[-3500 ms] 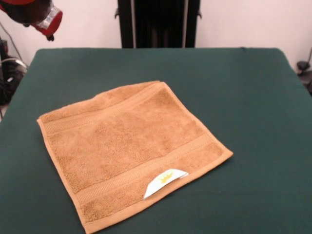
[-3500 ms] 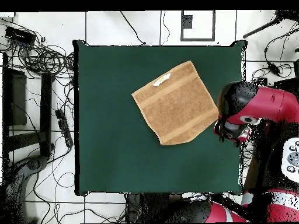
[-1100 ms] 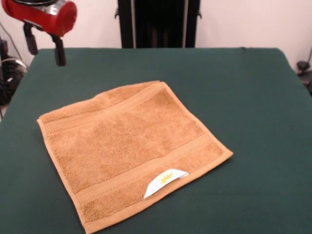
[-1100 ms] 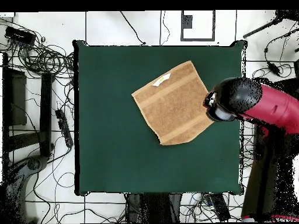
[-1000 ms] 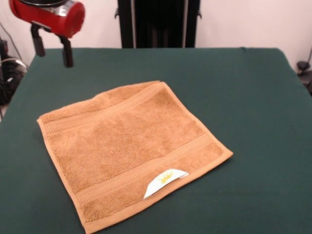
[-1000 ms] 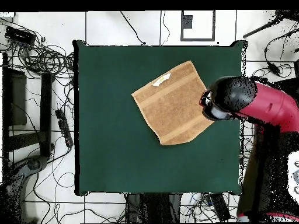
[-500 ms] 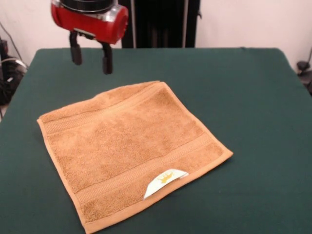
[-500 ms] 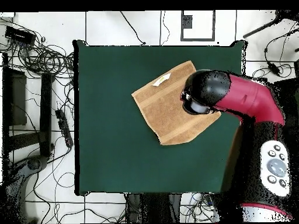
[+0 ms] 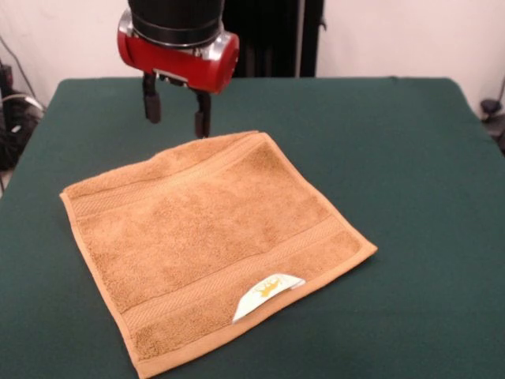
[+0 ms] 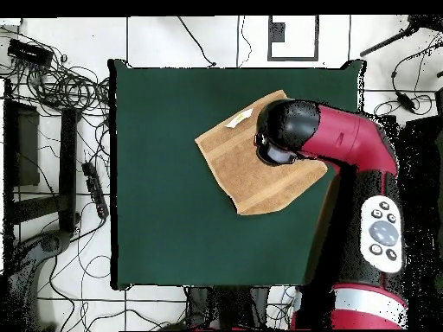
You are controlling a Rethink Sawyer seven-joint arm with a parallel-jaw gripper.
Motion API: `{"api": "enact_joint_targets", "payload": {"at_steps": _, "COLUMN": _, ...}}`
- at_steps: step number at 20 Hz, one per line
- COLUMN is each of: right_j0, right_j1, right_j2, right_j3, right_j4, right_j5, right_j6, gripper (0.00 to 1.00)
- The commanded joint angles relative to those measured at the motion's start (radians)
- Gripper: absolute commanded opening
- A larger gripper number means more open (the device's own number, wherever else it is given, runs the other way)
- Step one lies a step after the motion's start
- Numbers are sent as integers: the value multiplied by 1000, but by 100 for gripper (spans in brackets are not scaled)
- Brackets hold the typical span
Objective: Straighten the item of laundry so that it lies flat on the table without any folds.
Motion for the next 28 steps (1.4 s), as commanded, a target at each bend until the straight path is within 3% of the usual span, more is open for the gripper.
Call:
{"api": "enact_joint_targets", "payload": {"at_steps": 1, "right_j0": 65, "right_j1": 144, "right_j2": -40, "right_j3": -36, "right_j4": -15, "right_j5": -40, "right_j6": 317, "gripper": 100}}
{"api": "enact_joint_targets", "payload": {"at_steps": 14, "right_j0": 144, "right_j1": 242, "right_j2": -110, "right_j3": -129, "right_j4": 69, "right_j5": -2, "right_j6": 412, "gripper": 100}}
{"api": "enact_joint_targets", "payload": {"at_steps": 28, "right_j0": 203, "right_j1": 323, "right_j2": -151, "right_j3": -301, "right_j4": 130, "right_j5": 182, "right_j6": 519, "gripper": 100}}
